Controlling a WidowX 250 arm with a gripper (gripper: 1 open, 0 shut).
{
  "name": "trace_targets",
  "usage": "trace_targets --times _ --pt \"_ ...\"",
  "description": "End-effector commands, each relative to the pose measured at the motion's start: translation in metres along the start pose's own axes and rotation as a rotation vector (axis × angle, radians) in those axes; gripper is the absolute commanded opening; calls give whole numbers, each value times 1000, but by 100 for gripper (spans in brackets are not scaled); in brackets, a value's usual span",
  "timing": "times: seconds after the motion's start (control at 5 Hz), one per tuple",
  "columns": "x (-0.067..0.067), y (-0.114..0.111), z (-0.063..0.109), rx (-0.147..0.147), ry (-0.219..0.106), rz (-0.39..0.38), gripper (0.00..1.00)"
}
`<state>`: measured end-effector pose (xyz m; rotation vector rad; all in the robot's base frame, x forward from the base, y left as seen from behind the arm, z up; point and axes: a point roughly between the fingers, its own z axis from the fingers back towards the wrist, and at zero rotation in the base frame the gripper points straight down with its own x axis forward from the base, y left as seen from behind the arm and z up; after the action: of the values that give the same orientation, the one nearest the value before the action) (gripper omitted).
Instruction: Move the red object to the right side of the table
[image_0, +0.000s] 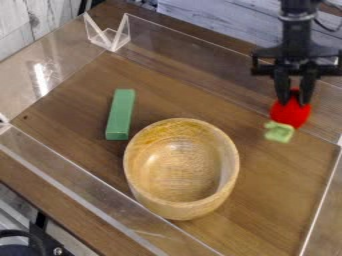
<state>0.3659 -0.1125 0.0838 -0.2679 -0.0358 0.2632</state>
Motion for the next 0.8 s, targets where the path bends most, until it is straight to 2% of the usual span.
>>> trace_targets --times 0.0,0.4,0.6 --pt "2 -14 31 -62 -119 20 100" --pt "2 -17 19 -50 -142 112 100" --pt "2 -13 25 -45 -140 97 100"
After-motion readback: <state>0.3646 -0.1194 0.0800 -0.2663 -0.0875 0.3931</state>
